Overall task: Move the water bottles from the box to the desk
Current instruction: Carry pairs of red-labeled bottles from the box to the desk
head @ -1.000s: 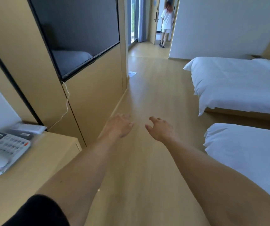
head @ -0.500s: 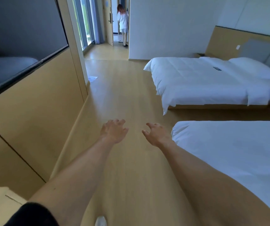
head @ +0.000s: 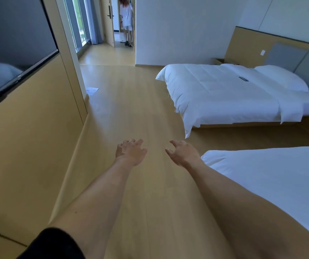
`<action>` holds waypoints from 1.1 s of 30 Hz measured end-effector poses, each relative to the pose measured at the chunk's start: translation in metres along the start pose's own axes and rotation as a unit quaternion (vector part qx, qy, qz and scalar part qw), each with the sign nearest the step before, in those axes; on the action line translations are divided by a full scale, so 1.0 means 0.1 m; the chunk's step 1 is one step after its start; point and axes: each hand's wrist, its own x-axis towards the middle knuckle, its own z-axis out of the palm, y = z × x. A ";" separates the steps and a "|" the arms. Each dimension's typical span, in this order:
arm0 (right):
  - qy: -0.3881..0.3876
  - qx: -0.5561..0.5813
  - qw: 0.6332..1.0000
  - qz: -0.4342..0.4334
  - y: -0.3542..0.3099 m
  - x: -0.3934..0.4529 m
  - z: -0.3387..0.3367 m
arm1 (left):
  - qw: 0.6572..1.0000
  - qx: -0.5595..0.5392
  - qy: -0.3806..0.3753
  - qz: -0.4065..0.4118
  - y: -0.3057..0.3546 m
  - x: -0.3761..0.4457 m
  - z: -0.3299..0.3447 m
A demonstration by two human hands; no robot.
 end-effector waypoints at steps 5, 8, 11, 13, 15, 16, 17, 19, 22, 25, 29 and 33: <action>0.006 -0.005 1.000 0.007 -0.26 0.59 -0.11 | 1.000 0.000 -0.005 -0.009 -0.29 0.63 -0.22; 0.004 -0.004 1.000 0.013 -0.36 0.90 -0.14 | 1.000 0.001 -0.010 -0.010 -0.39 0.92 -0.26; 0.002 -0.003 1.000 0.012 -0.43 1.20 -0.15 | 1.000 0.000 -0.019 -0.013 -0.45 1.20 -0.28; 0.001 0.000 1.000 0.009 -0.47 1.45 -0.15 | 1.000 -0.002 -0.022 -0.015 -0.48 1.41 -0.30; -0.003 0.004 1.000 0.006 -0.50 1.72 -0.16 | 1.000 -0.006 -0.020 -0.018 -0.50 1.64 -0.34; -0.006 0.005 1.000 0.003 -0.53 1.87 -0.16 | 1.000 -0.006 -0.018 -0.019 -0.52 1.76 -0.37; -0.008 0.006 1.000 0.000 -0.55 2.02 -0.17 | 1.000 -0.005 -0.017 -0.022 -0.53 1.89 -0.39; -0.012 0.004 1.000 -0.008 -0.59 2.35 -0.19 | 0.999 -0.005 -0.017 -0.035 -0.56 2.18 -0.45; -0.018 0.005 0.999 -0.026 -0.66 2.91 -0.25 | 0.998 -0.011 -0.007 -0.056 -0.62 2.67 -0.56; -0.028 0.007 0.999 -0.044 -0.70 3.50 -0.37 | 0.997 -0.019 -0.007 -0.073 -0.63 3.20 -0.69; -0.039 0.004 0.997 -0.064 -0.72 4.22 -0.51 | 0.995 -0.023 -0.010 -0.098 -0.61 3.86 -0.82; -0.044 -0.022 0.997 -0.067 -0.71 4.84 -0.63 | 0.993 -0.035 -0.009 -0.108 -0.57 4.40 -0.88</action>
